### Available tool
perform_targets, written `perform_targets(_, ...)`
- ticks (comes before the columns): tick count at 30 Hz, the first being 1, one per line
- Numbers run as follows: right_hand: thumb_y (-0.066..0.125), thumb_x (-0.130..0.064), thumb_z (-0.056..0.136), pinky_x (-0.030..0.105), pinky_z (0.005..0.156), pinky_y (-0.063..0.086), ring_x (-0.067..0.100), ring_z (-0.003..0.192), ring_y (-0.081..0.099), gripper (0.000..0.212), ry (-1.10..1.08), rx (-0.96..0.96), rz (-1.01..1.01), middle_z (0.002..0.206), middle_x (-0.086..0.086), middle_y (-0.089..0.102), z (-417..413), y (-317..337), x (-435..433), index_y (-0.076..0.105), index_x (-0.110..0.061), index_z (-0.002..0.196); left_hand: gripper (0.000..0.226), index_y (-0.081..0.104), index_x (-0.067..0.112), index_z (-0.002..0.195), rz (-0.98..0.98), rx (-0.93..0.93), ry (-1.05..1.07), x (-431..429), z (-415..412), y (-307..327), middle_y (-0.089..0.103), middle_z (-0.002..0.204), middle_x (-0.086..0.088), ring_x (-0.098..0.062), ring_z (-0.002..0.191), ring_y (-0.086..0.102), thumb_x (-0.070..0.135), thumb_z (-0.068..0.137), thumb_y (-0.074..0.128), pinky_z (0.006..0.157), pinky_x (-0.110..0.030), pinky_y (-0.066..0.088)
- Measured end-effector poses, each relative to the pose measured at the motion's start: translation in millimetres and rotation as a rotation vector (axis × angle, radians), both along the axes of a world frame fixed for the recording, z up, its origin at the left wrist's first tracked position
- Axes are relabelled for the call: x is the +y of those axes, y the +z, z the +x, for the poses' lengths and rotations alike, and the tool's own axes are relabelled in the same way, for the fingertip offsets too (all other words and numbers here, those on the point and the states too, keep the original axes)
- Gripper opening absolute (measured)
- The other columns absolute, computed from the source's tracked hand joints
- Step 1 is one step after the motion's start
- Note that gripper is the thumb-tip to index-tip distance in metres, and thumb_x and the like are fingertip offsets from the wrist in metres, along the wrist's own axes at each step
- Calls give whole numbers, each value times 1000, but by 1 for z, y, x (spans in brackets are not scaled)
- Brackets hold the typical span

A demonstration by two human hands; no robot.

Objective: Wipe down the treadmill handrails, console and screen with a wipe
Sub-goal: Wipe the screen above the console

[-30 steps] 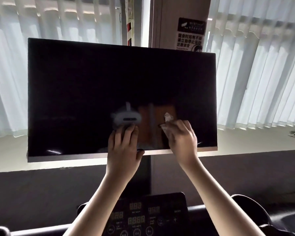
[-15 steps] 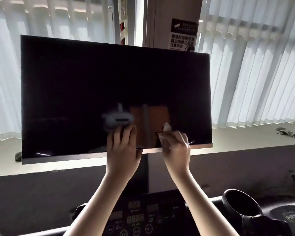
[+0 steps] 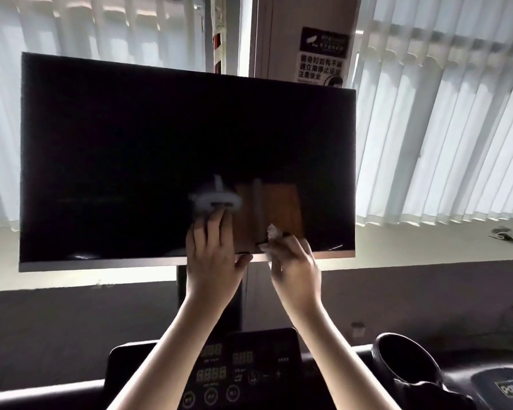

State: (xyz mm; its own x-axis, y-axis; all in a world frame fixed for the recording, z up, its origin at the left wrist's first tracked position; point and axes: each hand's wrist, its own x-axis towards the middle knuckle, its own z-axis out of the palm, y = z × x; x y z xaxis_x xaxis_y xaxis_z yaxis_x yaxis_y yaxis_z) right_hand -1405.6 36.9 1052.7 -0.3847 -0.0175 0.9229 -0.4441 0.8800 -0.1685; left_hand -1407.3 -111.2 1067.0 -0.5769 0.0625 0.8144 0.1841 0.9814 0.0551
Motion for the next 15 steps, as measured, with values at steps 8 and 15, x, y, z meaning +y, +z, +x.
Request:
perform_targets(8,82,-1,70,28,47,52,27,72,58,23,95,-47,72,80,1,62,-6,10,21,78,-17,86,91,50,1,133,13,6,19,23,-2,-6,50,134,-15,-37,126,35,42,60,85,101,-54,41)
perform_targets(15,79,-11,78,34,45,53,26,78,61,7,184,-63,167,80,2,61,-29,45,48,77,-18,79,88,53,-1,130,15,19,23,22,-3,-7,51,132,-16,-37,124,35,40,59,86,99,-56,42)
